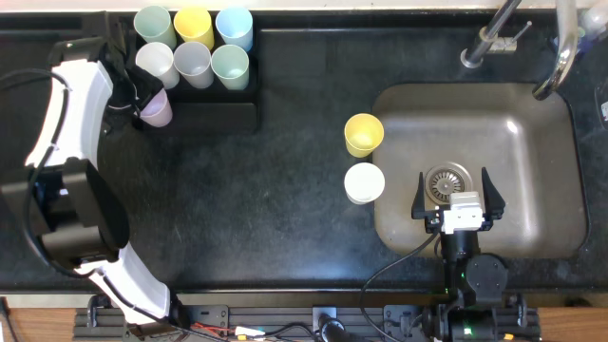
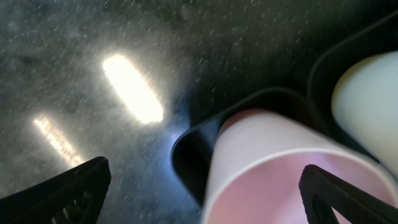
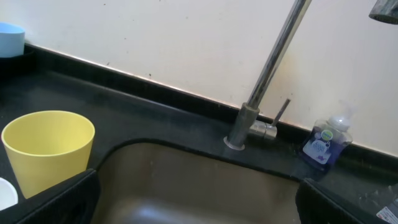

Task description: Store Cups

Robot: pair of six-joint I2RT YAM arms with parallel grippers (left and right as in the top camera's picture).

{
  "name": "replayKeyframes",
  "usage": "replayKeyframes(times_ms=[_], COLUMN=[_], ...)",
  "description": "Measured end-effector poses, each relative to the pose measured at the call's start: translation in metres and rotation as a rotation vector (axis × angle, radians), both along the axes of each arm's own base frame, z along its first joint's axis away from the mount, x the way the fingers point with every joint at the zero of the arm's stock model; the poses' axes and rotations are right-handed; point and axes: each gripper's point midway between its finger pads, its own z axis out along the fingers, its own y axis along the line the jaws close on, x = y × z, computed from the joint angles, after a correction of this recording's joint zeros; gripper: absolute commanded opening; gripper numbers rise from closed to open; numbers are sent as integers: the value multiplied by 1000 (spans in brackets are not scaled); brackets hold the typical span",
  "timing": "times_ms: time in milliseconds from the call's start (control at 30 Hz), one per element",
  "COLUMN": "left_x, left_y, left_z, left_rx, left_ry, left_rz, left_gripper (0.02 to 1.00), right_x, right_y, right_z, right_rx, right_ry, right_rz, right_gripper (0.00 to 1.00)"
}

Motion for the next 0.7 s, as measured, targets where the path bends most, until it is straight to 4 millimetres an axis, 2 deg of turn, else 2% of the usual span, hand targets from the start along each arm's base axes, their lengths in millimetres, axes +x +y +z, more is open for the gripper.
replayKeyframes(times_ms=[67, 167, 233, 300, 400, 467, 567, 700], left_x=[-9, -22, -28, -32, -36, -42, -57, -76], left_y=[-3, -14, -30, -55, -114, -165, -240, -332], left_z=[11, 42, 65, 88, 113, 119, 113, 92], left_rx=[-2, 3, 5, 2, -9, -15, -18, -17], left_ry=[7, -26, -65, -119, -187, -207, -213, -243], left_rz=[-4, -28, -67, -151, -345, -500, -696, -860], left_gripper=[998, 998, 998, 998, 998, 998, 996, 998], right_x=[0, 0, 0, 0, 0, 0, 0, 0], right_y=[0, 0, 0, 0, 0, 0, 0, 0], right_z=[0, 0, 0, 0, 0, 0, 0, 0], right_rx=[1, 1, 1, 0, 1, 1, 0, 1], right_ry=[0, 0, -1, 0, 0, 0, -1, 0], right_rz=[0, 0, 0, 0, 0, 0, 0, 0], right_gripper=[996, 996, 996, 996, 996, 996, 998, 996])
